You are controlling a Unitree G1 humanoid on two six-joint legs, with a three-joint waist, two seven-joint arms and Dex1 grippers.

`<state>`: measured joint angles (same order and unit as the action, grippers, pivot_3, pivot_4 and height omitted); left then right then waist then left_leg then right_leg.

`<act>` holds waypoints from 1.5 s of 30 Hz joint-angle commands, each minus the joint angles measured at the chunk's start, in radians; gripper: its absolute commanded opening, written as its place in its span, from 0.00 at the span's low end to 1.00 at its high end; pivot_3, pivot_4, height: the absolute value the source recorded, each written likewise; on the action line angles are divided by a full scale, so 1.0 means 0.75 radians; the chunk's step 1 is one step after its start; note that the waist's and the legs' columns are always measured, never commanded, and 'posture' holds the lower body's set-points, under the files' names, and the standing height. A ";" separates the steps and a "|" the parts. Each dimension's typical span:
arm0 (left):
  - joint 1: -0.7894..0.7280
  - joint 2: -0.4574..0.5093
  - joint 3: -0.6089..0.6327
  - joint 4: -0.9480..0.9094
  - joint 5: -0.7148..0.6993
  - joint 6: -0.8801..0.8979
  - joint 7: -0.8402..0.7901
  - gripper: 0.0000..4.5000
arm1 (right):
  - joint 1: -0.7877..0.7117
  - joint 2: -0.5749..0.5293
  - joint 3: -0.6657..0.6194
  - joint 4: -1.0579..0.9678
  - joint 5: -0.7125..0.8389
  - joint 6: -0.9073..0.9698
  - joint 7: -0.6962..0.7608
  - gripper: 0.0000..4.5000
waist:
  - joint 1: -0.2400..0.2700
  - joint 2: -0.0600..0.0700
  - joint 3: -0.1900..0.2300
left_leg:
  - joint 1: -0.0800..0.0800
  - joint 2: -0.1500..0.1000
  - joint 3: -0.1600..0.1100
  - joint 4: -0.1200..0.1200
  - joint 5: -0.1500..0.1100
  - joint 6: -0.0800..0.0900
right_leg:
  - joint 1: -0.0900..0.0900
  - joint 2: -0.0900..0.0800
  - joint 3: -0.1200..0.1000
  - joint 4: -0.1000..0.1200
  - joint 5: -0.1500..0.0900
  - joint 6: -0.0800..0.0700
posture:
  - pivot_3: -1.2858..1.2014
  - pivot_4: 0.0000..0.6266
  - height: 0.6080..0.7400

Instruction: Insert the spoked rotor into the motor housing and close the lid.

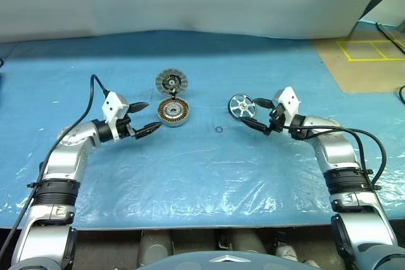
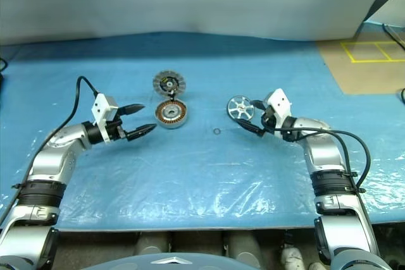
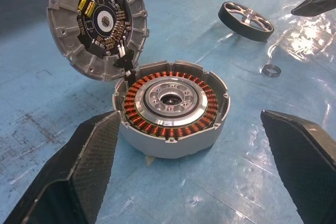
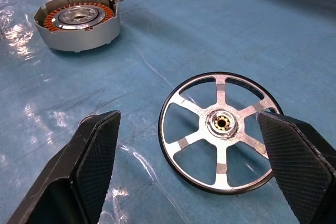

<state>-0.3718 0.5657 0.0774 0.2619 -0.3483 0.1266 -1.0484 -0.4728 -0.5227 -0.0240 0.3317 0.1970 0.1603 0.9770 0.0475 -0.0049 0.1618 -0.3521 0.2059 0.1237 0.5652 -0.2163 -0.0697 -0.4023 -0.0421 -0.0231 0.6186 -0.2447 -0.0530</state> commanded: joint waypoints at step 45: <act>-0.169 0.057 -0.185 0.083 0.155 -0.181 -0.202 1.00 | -0.013 0.010 0.033 -0.046 0.000 -0.057 -0.029 0.97 | 0.002 0.000 0.000 | 0.000 0.000 0.000 0.001 0.000 0.000 | 0.000 0.000 0.000 0.002 0.000 0.000 | 0.52 0.24 1.00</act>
<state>-0.4625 0.5829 -0.0416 0.3445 -0.2558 0.0287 -1.1488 -0.4662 -0.5196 0.0013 0.3096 0.1932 0.1394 0.9569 0.0493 -0.0049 0.1617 -0.3513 0.2061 0.1236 0.5662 -0.2163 -0.0698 -0.4023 -0.0421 -0.0231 0.6204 -0.2447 -0.0530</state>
